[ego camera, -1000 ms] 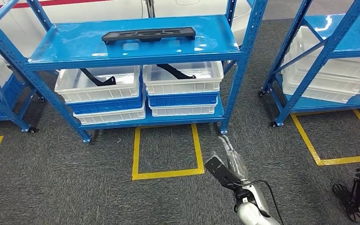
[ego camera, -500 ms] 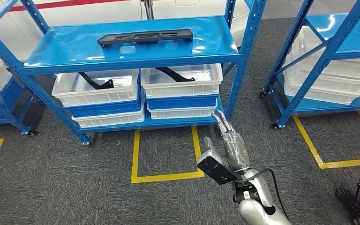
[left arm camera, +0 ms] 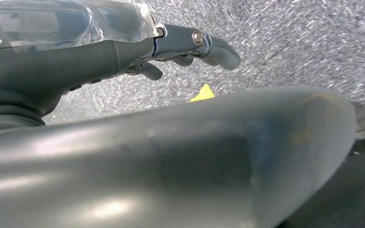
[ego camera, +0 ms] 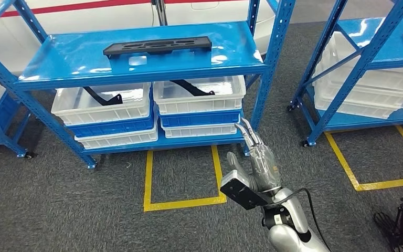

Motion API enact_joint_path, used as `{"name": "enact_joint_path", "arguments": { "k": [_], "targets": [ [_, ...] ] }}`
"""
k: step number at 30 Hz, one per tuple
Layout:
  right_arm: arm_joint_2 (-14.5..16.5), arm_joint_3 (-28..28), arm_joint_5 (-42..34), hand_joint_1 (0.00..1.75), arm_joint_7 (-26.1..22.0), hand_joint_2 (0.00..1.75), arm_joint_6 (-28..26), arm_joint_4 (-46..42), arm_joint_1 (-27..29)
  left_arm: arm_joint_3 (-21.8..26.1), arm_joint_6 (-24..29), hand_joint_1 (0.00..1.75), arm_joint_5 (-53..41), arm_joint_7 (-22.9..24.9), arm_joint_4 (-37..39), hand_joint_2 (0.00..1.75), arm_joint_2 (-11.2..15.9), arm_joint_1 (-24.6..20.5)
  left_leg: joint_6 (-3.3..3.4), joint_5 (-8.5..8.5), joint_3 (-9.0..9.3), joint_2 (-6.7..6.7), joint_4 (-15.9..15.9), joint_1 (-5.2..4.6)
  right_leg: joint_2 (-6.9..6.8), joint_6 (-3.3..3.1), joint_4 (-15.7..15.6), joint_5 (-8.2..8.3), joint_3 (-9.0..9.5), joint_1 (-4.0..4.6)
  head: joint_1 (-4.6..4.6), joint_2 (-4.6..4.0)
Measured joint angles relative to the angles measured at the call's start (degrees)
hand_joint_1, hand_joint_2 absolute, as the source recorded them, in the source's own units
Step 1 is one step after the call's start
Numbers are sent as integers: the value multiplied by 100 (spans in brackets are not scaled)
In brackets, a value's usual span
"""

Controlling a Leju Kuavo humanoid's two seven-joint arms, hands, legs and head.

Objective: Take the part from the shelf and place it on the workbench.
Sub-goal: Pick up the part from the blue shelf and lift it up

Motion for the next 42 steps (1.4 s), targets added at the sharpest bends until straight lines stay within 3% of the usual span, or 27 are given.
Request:
{"name": "enact_joint_path", "arguments": {
  "k": [2,4,5,7,8,9,10,12,14,17,19,20,22,23,24,25,26,27,29,31,34,36,38,39,40,42],
  "targets": [
    [-5,12,48,0,22,0,13,-20,-16,-12,-2,0,-3,-1,1,0,-6,0,46,-12,41,-6,-44,13,-14,54,-31,-24,45,-5,0,0],
    [-17,23,83,0,38,0,28,-47,-35,-17,-7,0,-4,-6,3,0,-11,-1,103,-10,132,-13,-120,54,-44,105,178,-155,-12,3,8,-1],
    [-27,31,95,0,46,0,36,-58,-39,-20,-8,0,-4,-12,5,0,-13,-5,130,-16,174,-16,-145,71,-58,123,477,-298,-152,0,13,-1],
    [-45,59,110,0,66,0,60,-65,-43,-29,-9,0,-5,-37,9,0,-11,-18,169,-57,214,-27,-150,66,-65,153,1303,-627,-614,-7,18,-1],
    [-53,73,113,0,79,0,74,-65,-38,-38,-10,0,-6,-49,9,0,-13,-18,173,-79,234,-38,-150,65,-66,167,1598,-690,-811,-13,19,-1],
    [-60,87,117,0,88,0,87,-65,-33,-50,-12,0,-7,-57,10,0,-13,-12,166,-103,259,-52,-148,66,-66,180,1680,-630,-909,-20,19,-2],
    [-69,96,119,0,98,0,97,-65,-30,-63,-14,0,-8,-61,10,0,-14,-4,152,-131,295,-69,-146,71,-67,188,1528,-454,-887,-29,20,-2],
    [-90,108,121,0,113,0,107,-68,-32,-85,-14,0,-9,-62,13,0,-15,2,106,-203,382,-103,-140,75,-59,193,731,46,-575,-51,21,-2],
    [-103,120,122,0,123,0,117,-80,-42,-101,-14,0,-11,-61,19,0,-16,-15,47,-275,431,-123,-128,55,-36,157,101,291,-302,-54,20,-1],
    [-105,138,129,0,128,0,127,-95,-52,-114,-14,0,-13,-59,22,0,-16,-28,-24,-330,445,-129,-140,53,-23,53,-31,256,-239,-31,18,-1],
    [-109,146,153,0,139,0,128,-110,-60,-117,-15,0,-15,-57,22,0,-16,-24,-84,-442,371,-113,61,74,-32,-19,-49,231,-199,-41,13,-1],
    [-112,149,171,0,145,0,131,-119,-63,-119,-15,0,-16,-55,22,0,-16,-26,-115,-569,226,-102,357,84,-37,-52,-56,218,-173,-52,9,-2],
    [-119,159,205,0,159,0,141,-128,-64,-121,-16,0,-23,-45,22,0,-17,-27,-160,-881,-272,-90,1250,97,-60,-91,-56,171,-130,-38,-3,-2],
    [-120,167,217,0,163,0,145,-128,-61,-121,-16,0,-27,-41,23,0,-17,-24,-168,-962,-517,-89,1624,104,-71,-96,-56,144,-101,-27,-8,-2],
    [-120,178,227,0,168,0,149,-128,-58,-122,-16,0,-31,-33,25,0,-18,-17,-160,-926,-669,-88,1789,102,-92,-92,-56,109,-58,-15,-12,-2],
    [-121,186,235,0,173,0,151,-128,-54,-123,-16,0,-35,-29,28,0,-19,-9,-142,-765,-692,-82,1690,96,-112,-84,-56,67,0,-10,-16,-2],
    [-123,191,241,0,179,0,154,-128,-52,-123,-16,0,-36,-25,31,0,-19,-4,-116,-509,-598,-63,1359,87,-138,-72,-56,22,69,-8,-16,-2],
    [-125,195,245,0,183,0,155,-129,-51,-124,-16,0,-37,-21,33,0,-19,-3,-86,-241,-435,5,900,72,-172,-54,-59,-30,138,-6,-16,-2],
    [-130,196,253,0,188,0,151,-134,-56,-125,-16,0,-38,-21,35,0,-20,-26,-24,25,-154,147,216,14,-232,0,-65,-125,231,22,-19,-2],
    [-132,202,256,0,183,0,146,-140,-61,-125,-18,0,-38,-21,35,0,-21,-46,45,-9,-74,164,67,-34,-295,56,-93,-186,279,49,-17,-2],
    [-135,223,265,0,162,0,142,-153,-67,-125,-18,0,-37,-15,38,0,-19,-27,149,-36,-18,24,39,-17,-335,138,16,-316,302,29,-1,-2],
    [-139,238,278,0,154,0,139,-169,-66,-125,-18,0,-34,-9,41,0,-17,-22,214,-60,32,-61,22,0,-234,174,647,-596,8,11,13,-2],
    [-139,252,286,0,151,0,139,-176,-53,-125,-24,0,-34,-8,42,0,-16,-29,259,-99,71,-154,22,-7,-164,186,1520,-871,-532,12,17,-2],
    [-139,261,287,0,151,0,139,-176,-44,-125,-27,0,-35,-8,42,0,-16,-26,270,-122,101,-213,22,-15,-151,182,1771,-872,-743,13,17,-2],
    [-140,269,287,0,151,0,139,-176,-36,-125,-31,0,-34,-8,42,0,-16,-20,273,-148,141,-277,22,-23,-140,167,1737,-720,-822,16,17,-2],
    [-143,281,287,0,151,0,139,-176,-32,-125,-31,0,-34,-8,42,0,-17,-11,263,-206,238,-410,21,-38,-32,102,1030,-142,-660,30,17,-2]
  ]
}}
